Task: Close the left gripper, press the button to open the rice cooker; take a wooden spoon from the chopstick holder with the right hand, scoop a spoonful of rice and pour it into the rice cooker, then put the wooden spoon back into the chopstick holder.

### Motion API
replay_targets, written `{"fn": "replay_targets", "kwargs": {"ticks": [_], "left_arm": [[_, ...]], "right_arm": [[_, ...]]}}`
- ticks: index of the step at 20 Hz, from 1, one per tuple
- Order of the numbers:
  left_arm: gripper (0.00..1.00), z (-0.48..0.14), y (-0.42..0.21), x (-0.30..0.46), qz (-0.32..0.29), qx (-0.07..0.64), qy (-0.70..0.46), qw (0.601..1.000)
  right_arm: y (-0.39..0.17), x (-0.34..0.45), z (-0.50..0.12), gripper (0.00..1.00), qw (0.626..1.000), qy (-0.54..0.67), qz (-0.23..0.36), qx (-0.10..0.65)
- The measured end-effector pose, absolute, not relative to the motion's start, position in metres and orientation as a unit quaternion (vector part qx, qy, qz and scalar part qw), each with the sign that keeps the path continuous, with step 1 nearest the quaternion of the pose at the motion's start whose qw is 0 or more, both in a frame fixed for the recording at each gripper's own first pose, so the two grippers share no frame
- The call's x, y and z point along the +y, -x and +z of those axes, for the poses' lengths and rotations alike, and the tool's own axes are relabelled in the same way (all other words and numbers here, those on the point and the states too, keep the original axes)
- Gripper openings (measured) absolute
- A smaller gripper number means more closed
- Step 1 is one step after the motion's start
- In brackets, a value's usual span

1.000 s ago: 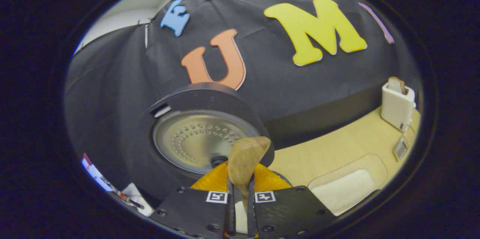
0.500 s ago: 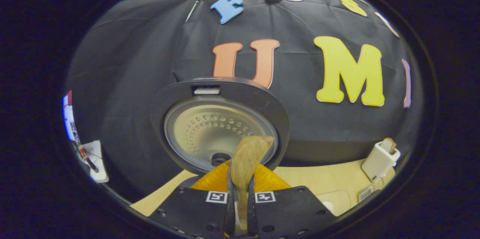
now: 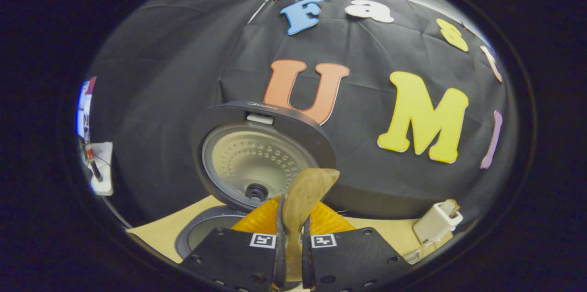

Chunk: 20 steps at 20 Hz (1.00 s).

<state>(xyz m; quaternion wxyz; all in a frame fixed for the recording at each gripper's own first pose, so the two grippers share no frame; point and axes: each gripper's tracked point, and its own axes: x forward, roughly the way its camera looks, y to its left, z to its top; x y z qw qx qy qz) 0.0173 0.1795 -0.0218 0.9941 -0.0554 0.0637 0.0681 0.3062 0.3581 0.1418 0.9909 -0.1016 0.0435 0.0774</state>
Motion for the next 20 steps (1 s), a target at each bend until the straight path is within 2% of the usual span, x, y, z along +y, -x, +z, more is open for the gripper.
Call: {"fn": "replay_targets", "kwargs": {"ticks": [8,12,20], "left_arm": [[0.97,-0.017,-0.02,0.166,0.065,0.059,0.044,0.995],[0.97,-0.019,-0.023,0.147,0.048,0.06,0.053,0.996],[0.98,-0.015,-0.026,0.113,0.02,0.054,0.058,0.997]], "right_arm": [[-0.287,0.313,0.156,0.13,0.988,0.145,0.058,0.012],[-0.284,0.254,0.159,0.14,0.989,0.145,0.022,0.005],[-0.291,0.134,0.131,0.14,0.99,0.124,-0.046,0.04]]}}
